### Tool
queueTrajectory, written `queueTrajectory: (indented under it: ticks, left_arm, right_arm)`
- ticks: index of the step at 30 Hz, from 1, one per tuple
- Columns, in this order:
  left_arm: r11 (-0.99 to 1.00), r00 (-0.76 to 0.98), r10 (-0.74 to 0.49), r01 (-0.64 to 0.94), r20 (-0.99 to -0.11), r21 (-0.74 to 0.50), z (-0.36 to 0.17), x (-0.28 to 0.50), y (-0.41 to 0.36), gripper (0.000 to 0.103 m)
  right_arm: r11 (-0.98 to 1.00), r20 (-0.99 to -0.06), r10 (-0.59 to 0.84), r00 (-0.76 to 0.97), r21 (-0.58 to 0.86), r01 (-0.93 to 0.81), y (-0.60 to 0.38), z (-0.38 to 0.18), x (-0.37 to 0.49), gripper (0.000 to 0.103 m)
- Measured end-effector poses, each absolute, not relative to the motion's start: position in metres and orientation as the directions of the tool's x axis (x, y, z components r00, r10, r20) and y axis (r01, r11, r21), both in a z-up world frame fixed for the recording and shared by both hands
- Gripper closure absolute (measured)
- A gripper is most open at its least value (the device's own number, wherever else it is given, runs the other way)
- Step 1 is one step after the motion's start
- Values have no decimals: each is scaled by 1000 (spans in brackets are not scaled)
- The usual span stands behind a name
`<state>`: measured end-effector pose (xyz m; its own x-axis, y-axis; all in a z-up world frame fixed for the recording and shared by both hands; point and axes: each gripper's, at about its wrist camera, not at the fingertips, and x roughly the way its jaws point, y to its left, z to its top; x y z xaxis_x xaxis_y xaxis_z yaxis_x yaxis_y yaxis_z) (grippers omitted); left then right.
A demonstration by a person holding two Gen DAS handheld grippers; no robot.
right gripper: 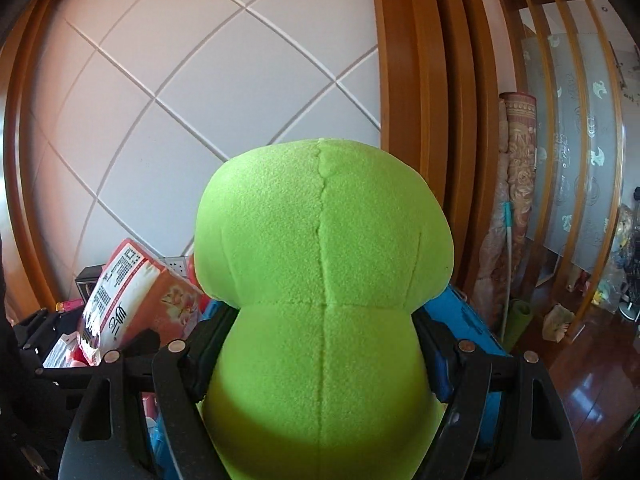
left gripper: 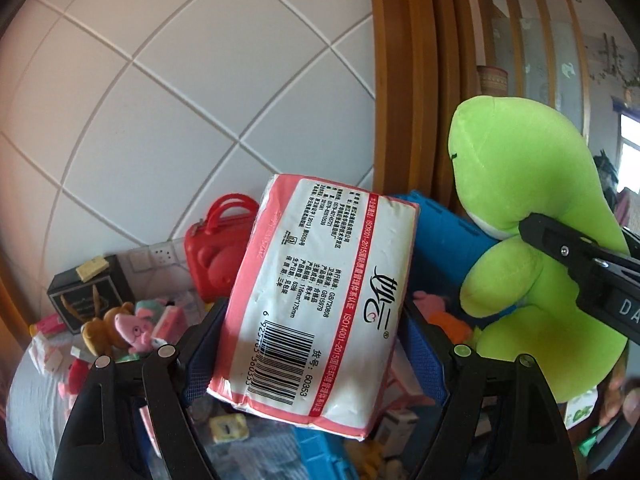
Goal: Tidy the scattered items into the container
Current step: 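Lower the frog plush and tissue pack into the blue crate and open both tools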
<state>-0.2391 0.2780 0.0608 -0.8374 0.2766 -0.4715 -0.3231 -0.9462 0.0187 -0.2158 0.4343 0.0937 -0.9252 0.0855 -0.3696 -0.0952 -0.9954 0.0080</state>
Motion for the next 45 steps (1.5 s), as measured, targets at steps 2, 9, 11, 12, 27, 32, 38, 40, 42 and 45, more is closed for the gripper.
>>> queueTrajectory:
  ticks: [2, 9, 11, 12, 27, 32, 38, 40, 42, 45]
  left_arm:
    - [-940, -826, 280, -338, -489, 34, 57, -243, 305, 22]
    - [-931, -793, 272, -360, -545, 59, 40, -255, 361, 22]
    - [-933, -791, 261, -353, -554, 64, 37, -257, 367, 21]
    - [-935, -789, 257, -349, -557, 62, 36, -257, 369, 21]
    - [-952, -791, 231, -304, -567, 35, 25, -253, 353, 0]
    - [-952, -790, 233, -305, -567, 33, 24, -245, 346, 0]
    - [-952, -791, 234, -306, -565, 34, 24, -234, 339, 0]
    - [-952, -793, 233, -305, -562, 36, 24, -230, 337, 0]
    - [-952, -795, 231, -303, -561, 36, 25, -226, 334, 0]
    - [-956, -798, 225, -292, -559, 32, 25, -221, 327, 0]
  right_arm:
    - [-994, -395, 97, -913, 15, -112, 460, 85, -215, 24]
    - [-991, -459, 101, -883, 35, -131, 519, 62, -216, 24]
    - [-991, -472, 94, -877, 41, -128, 529, 58, -220, 24]
    - [-991, -477, 89, -874, 43, -125, 531, 56, -219, 24]
    - [-991, -543, 88, -835, 36, -127, 531, 30, -233, 0]
    - [-987, -539, 130, -832, 6, -159, 530, 33, -228, 0]
    - [-989, -549, 121, -827, 5, -148, 522, 28, -221, 0]
    - [-990, -549, 119, -827, 1, -143, 518, 27, -219, 0]
    - [-991, -548, 114, -829, 0, -137, 515, 27, -217, 0]
    - [-991, -542, 111, -833, -2, -130, 509, 29, -214, 0]
